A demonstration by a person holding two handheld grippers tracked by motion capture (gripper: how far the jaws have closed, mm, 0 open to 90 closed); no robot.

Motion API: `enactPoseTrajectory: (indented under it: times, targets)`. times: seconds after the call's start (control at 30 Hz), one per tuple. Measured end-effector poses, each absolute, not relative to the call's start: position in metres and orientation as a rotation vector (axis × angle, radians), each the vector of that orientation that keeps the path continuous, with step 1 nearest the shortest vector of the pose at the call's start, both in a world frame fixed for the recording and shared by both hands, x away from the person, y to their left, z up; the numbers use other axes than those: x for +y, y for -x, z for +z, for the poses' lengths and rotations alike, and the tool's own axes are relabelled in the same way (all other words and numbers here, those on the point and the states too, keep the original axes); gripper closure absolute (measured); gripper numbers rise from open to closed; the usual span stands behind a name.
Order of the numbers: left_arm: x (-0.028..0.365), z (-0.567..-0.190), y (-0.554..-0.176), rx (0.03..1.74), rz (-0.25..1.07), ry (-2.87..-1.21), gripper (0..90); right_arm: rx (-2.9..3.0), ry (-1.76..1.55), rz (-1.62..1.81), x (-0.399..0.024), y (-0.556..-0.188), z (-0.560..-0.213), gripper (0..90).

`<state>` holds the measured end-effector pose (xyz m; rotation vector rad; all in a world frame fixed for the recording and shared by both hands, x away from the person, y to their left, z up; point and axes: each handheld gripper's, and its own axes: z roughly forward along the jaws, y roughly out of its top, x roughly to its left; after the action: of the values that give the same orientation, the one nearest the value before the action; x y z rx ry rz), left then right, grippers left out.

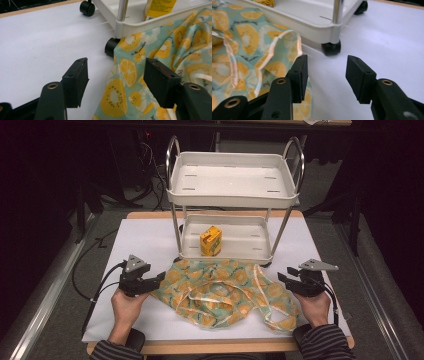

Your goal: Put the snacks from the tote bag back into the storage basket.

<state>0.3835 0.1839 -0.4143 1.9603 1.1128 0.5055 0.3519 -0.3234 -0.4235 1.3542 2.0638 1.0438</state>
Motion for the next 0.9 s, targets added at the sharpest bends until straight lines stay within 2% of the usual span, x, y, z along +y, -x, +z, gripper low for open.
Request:
enactPoseTrajectory:
  times: [0.6, 0.9]
  targets:
    - [0.198, -0.423, -0.400, 1.210, 0.482, -1.930, 36.6, 2.036, -1.442, 0.987, -0.339, -0.360, -0.431, 53.2]
    - [0.200, -0.428, -0.407, 1.246, 0.515, -1.974, 36.3, 2.021, -1.486, 0.937, -0.349, -0.365, -0.435, 52.4]
